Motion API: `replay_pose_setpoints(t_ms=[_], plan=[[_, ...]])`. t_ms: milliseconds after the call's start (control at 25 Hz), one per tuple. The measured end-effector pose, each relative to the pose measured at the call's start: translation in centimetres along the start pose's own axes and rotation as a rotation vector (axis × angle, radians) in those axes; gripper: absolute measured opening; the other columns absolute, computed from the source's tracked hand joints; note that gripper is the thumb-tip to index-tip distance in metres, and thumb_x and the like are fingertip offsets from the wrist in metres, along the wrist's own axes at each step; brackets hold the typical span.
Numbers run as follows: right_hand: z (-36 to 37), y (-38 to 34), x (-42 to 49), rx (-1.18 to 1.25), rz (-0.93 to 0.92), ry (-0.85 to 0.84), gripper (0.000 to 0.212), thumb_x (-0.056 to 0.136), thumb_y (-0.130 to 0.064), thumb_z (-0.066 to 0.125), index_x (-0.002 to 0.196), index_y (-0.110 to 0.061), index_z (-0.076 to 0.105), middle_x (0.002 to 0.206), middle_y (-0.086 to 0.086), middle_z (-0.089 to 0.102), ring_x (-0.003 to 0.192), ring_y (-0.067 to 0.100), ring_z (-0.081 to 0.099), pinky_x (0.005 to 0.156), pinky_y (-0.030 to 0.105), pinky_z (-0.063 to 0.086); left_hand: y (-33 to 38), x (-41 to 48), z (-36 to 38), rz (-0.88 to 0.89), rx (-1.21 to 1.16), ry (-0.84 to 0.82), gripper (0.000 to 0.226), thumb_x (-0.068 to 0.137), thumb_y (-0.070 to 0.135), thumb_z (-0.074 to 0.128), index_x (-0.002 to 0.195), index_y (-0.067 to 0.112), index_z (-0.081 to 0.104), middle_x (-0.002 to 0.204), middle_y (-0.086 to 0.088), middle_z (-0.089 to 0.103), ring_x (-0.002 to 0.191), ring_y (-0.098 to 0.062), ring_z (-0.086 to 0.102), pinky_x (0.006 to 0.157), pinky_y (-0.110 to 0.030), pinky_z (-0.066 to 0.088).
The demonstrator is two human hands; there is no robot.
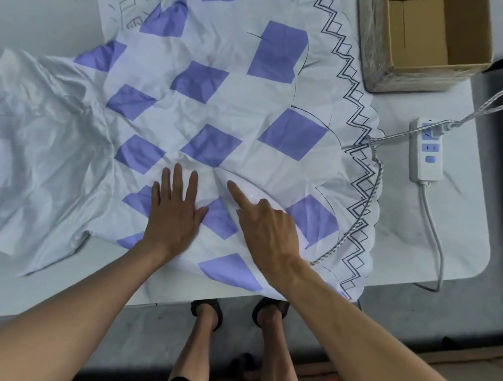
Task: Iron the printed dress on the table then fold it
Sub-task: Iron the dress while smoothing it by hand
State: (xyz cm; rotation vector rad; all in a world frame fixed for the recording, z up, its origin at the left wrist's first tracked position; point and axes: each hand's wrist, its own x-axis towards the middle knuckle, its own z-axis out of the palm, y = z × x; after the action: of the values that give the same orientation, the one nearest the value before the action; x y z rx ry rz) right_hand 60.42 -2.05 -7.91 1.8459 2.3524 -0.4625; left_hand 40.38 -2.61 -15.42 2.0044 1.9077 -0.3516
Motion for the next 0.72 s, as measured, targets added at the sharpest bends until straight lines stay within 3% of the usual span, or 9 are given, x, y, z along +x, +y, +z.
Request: replay_pose_setpoints(t_ms=[160, 240, 320, 560, 720], plan=[[-0.4, 3.5, -0.9, -0.027, 0.103, 0.039, 0.067, 0.083, -0.020, 0.069, 0.141, -0.040, 0.042, 0.062, 0.002, 0.052, 0.041, 0.024, 0.052, 0.041, 0.024, 0.024, 0.2, -0.1, 0.2, -0.027, 0.019, -0.036, 0.073, 0.099, 0.049, 0.033, 0.154, 0.012, 0.003, 0.160, -0.020, -0.006, 0.148, -0.040, -0.005, 0.118, -0.053, 0.004], [-1.2, 6.4, -1.3, -0.015, 0.165, -0.010, 0.060, 0.096, -0.024, 0.051, 0.146, -0.045, 0.026, 0.076, 0.005, 0.057, 0.058, 0.030, 0.060, 0.049, 0.030, 0.037, 0.3, -0.1, 0.0, -0.042, 0.008, -0.054, 0.074, 0.099, 0.050, 0.033, 0.154, 0.013, 0.000, 0.160, -0.019, -0.009, 0.148, -0.039, -0.007, 0.119, -0.053, 0.003], [-1.9, 9.2, -1.9, 0.036, 0.219, -0.071, 0.055, 0.100, -0.028, 0.038, 0.148, -0.046, 0.018, 0.085, 0.009, 0.059, 0.069, 0.034, 0.062, 0.057, 0.036, 0.040, 0.4, 0.0, -0.4, -0.054, 0.020, -0.074, 0.074, 0.100, 0.051, 0.030, 0.154, 0.014, -0.006, 0.160, -0.018, -0.014, 0.148, -0.037, -0.011, 0.119, -0.051, 0.001], [-2.5, 16.2, -3.1, 0.074, 0.313, 0.011, 0.054, 0.099, -0.026, 0.043, 0.148, -0.041, 0.026, 0.080, 0.016, 0.061, 0.066, 0.037, 0.058, 0.058, 0.036, 0.036, 0.6, 0.0, -1.2, -0.068, 0.041, -0.135, 0.074, 0.100, 0.052, 0.027, 0.154, 0.016, -0.010, 0.159, -0.016, -0.018, 0.148, -0.035, -0.013, 0.120, -0.049, 0.003], [-4.0, 16.3, -4.2, 0.086, 0.340, 0.039, 0.050, 0.099, -0.031, 0.042, 0.147, -0.040, 0.031, 0.083, 0.017, 0.062, 0.068, 0.039, 0.058, 0.059, 0.038, 0.038, 0.7, -0.2, -2.6, -0.036, -0.032, -0.148, 0.074, 0.100, 0.048, 0.035, 0.155, 0.015, -0.002, 0.161, -0.016, -0.013, 0.148, -0.035, -0.009, 0.121, -0.047, 0.003]])
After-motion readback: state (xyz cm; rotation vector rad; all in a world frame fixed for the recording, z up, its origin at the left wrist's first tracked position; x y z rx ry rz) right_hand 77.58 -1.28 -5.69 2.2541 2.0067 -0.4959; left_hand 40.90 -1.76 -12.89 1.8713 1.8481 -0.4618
